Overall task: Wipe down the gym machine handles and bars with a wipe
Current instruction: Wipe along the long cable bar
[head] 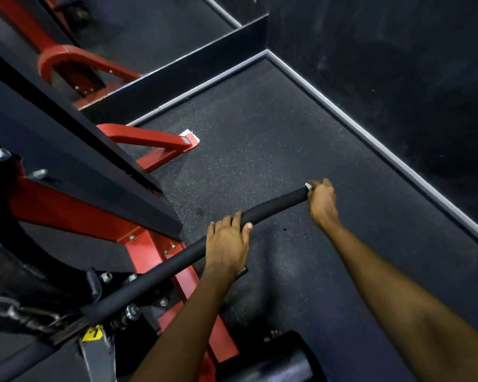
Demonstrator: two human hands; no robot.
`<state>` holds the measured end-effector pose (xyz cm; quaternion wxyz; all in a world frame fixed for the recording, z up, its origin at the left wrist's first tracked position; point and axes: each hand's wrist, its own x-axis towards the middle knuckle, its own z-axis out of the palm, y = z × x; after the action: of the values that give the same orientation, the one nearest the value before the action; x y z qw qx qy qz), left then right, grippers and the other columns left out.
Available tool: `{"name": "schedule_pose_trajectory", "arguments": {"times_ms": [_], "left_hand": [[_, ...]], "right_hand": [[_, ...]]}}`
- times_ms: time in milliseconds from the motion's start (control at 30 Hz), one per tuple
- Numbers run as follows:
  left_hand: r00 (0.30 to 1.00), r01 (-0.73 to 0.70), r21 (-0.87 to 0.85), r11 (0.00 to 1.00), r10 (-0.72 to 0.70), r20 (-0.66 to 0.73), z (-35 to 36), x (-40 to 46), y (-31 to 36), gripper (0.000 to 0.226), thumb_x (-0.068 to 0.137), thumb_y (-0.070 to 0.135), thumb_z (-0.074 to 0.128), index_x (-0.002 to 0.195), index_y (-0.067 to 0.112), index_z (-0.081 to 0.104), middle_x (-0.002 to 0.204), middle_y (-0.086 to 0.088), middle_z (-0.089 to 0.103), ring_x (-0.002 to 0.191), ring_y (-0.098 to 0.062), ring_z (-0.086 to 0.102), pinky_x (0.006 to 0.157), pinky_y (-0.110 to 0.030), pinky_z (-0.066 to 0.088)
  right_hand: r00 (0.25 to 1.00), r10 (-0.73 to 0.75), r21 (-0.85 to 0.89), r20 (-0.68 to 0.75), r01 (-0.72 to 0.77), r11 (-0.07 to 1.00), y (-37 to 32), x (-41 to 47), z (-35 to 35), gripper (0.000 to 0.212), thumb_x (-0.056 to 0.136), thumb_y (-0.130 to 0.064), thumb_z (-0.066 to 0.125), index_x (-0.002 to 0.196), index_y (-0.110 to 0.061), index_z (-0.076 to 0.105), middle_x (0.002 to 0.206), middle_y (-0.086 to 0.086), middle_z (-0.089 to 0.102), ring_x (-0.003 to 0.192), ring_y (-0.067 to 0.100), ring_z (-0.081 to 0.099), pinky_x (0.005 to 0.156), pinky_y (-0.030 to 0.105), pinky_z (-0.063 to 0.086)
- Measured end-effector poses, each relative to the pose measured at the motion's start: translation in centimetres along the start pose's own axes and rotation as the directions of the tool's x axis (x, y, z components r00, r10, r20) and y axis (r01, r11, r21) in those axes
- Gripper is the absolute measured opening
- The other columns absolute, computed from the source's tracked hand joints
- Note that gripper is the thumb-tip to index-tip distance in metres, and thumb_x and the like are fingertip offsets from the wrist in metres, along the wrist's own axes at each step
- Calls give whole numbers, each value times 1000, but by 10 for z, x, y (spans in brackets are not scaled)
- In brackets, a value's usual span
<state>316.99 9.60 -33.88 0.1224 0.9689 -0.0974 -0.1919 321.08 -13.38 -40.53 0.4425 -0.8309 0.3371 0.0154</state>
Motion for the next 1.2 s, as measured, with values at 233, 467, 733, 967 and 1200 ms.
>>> {"name": "schedule_pose_trajectory", "arguments": {"times_ms": [233, 467, 733, 967, 1200], "left_hand": [[996, -49, -30, 998, 47, -69, -7, -12, -2, 49, 105, 38, 25, 150, 19, 28, 143, 0, 46, 132, -20, 40, 118, -36, 16], [988, -77, 8, 997, 77, -135, -2, -20, -2, 52, 103, 37, 33, 151, 18, 28, 143, -1, 44, 134, -19, 38, 119, -36, 15], [960, -77, 51, 996, 87, -265, -4, -24, 1, 63, 95, 43, 19, 145, 10, 41, 135, -10, 53, 127, -28, 48, 113, -45, 30], [974, -89, 47, 995, 97, -205, -12, -27, 1, 58, 101, 40, 23, 152, 13, 28, 147, -6, 41, 137, -23, 34, 119, -40, 18], [972, -95, 19, 995, 97, -215, -11, -29, 1, 56, 101, 38, 27, 151, 13, 28, 146, -7, 42, 137, -24, 35, 119, -42, 18]], "right_hand": [[937, 280, 235, -209, -230, 944, 6, 12, -28, 27, 91, -19, 47, 110, -3, 57, 107, 18, 60, 96, 28, 57, 79, 39, 45], [820, 462, 790, 339, -514, 333, 4, -1, -8, 24, 94, 7, 39, 77, -3, 52, 67, 9, 65, 66, 12, 57, 73, 20, 54], [761, 438, 822, 479, -564, 79, -22, -8, -18, 27, 96, 6, 35, 77, -5, 50, 69, 8, 59, 60, 15, 61, 46, 21, 53], [765, 450, 841, 461, -539, 55, -37, -8, -43, 25, 95, 9, 32, 91, 2, 55, 112, 17, 58, 124, 23, 48, 109, 29, 31], [726, 369, 676, 580, -682, 278, -49, -36, -24, 31, 94, 14, 30, 73, -3, 45, 51, 11, 59, 50, 16, 63, 78, 26, 54]]}}
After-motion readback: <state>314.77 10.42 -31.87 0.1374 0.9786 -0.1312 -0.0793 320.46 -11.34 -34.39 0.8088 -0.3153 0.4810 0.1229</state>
